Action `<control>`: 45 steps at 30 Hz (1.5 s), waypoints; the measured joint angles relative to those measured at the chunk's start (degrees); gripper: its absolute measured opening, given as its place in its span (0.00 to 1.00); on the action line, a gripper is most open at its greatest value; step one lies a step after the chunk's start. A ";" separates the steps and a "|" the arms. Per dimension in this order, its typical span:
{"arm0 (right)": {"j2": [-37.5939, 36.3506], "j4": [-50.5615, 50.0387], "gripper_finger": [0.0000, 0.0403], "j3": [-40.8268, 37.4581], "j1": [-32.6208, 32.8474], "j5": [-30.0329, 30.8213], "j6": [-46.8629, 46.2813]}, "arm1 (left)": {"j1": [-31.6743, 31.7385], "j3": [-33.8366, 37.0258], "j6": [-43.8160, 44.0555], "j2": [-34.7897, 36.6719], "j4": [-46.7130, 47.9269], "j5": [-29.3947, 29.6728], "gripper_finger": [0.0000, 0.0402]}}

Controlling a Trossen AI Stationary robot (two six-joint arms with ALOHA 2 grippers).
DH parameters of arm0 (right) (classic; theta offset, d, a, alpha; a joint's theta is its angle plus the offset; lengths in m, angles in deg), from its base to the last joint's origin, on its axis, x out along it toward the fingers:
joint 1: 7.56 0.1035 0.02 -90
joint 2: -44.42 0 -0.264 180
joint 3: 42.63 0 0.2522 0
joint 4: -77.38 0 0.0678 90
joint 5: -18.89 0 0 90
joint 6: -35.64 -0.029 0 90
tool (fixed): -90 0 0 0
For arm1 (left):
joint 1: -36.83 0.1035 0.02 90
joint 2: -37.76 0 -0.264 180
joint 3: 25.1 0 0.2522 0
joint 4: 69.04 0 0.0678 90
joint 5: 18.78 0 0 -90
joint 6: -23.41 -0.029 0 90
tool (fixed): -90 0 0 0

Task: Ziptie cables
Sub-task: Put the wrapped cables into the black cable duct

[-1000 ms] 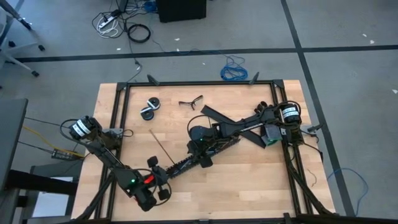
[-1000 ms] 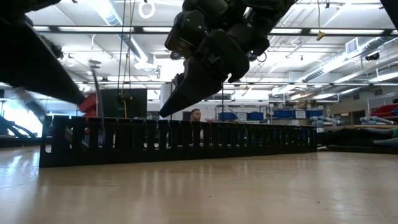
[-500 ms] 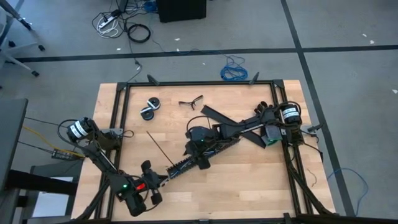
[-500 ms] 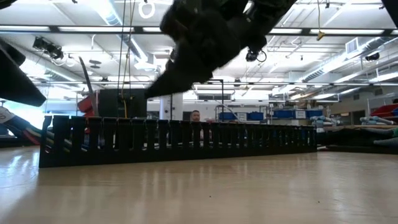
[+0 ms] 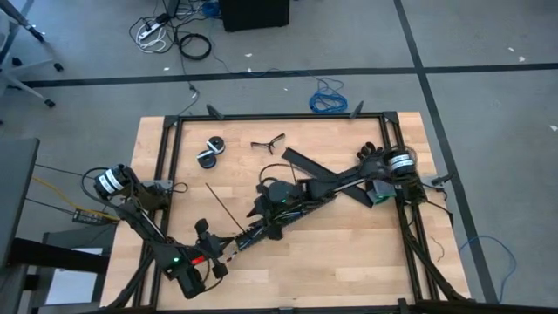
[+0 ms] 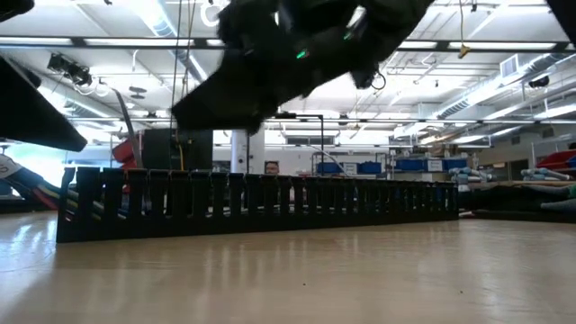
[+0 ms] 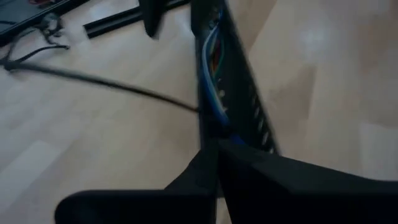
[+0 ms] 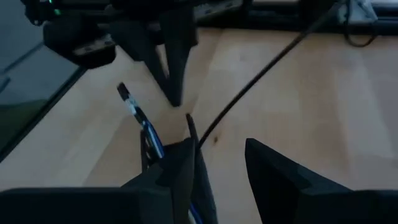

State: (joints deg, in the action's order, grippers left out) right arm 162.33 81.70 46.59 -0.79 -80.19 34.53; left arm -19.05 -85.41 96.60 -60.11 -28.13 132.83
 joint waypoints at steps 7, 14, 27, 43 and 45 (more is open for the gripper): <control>6.57 0.37 0.34 4.49 1.14 -0.02 -2.20 | -2.73 -0.02 9.27 0.00 5.58 -1.23 0.00; 6.81 1.94 0.34 4.59 1.52 0.52 -4.91 | -3.10 -0.04 8.13 0.00 4.77 -0.79 0.01; 10.32 2.54 0.33 9.23 3.73 7.73 -5.00 | -1.30 -0.02 8.05 -0.60 5.89 -2.33 0.23; 10.68 0.59 0.31 9.51 3.68 7.91 -3.80 | 3.02 -0.04 7.90 -5.35 4.56 -2.78 0.31; 10.68 0.09 0.30 9.51 3.59 7.95 -3.74 | 2.90 -0.04 7.89 -5.35 4.29 -2.79 0.31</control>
State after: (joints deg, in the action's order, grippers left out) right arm 173.01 81.79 56.10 2.80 -72.25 30.78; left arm -16.15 -85.45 104.49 -65.46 -23.84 130.04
